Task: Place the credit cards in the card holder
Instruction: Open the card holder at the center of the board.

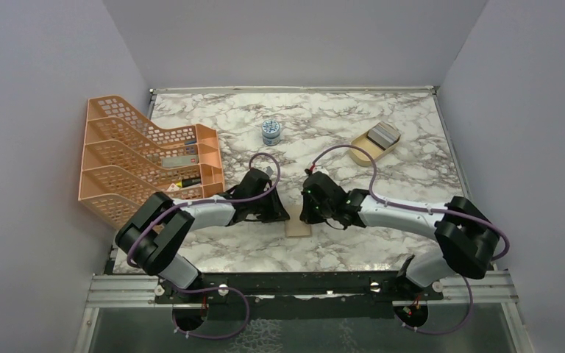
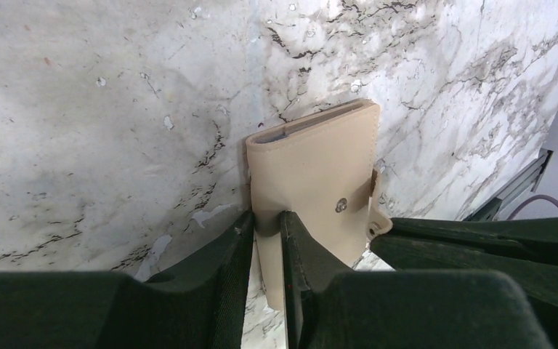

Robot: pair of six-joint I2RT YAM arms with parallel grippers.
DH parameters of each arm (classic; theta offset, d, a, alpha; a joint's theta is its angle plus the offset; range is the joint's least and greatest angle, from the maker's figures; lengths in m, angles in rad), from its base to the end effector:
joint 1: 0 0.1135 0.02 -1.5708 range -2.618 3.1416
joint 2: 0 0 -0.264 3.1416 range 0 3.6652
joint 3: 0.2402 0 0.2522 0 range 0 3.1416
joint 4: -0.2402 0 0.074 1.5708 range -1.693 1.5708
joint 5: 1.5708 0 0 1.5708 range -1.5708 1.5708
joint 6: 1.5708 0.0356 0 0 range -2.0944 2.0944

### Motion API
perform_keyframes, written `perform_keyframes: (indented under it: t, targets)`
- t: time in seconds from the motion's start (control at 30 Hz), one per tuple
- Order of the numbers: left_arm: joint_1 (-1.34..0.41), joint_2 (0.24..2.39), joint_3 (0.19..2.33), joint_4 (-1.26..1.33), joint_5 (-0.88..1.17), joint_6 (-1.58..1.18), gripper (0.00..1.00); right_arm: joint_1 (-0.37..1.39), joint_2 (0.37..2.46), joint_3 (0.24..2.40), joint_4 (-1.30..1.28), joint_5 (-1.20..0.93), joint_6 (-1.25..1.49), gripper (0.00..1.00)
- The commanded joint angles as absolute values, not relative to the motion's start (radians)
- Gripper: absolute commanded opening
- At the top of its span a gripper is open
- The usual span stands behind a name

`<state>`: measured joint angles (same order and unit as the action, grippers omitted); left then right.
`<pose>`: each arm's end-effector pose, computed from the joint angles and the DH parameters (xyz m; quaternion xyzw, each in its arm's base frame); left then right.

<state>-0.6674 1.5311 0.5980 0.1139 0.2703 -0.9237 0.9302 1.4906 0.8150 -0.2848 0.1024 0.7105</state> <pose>0.2121 -0.1792 0.1371 -0.0687 0.9205 -0.3475 0.1650 0.1764 0.2305 0.1806 -0.0891 0.9485 0.1862 0.2404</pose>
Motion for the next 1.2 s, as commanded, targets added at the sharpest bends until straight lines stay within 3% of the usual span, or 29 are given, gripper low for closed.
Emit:
perform_keyframes:
  t: [0.0,0.2,0.57,1.17]
  targets:
    - [-0.663,1.516,0.610,0.070,0.233,-0.914,0.26,0.936,1.408,0.795,-0.256,0.152,0.722,0.01]
    - [-0.663,1.413,0.651,0.010,0.257,-0.916,0.41,0.937,1.320,0.759,-0.240,0.152,0.753,0.01]
    - [-0.662,1.196,0.744,-0.241,0.111,-0.851,0.56,0.937,1.270,0.753,-0.090,0.011,0.815,0.01]
    - [-0.654,1.142,0.752,-0.305,0.047,-0.823,0.56,0.937,1.256,0.768,-0.037,-0.056,0.879,0.01]
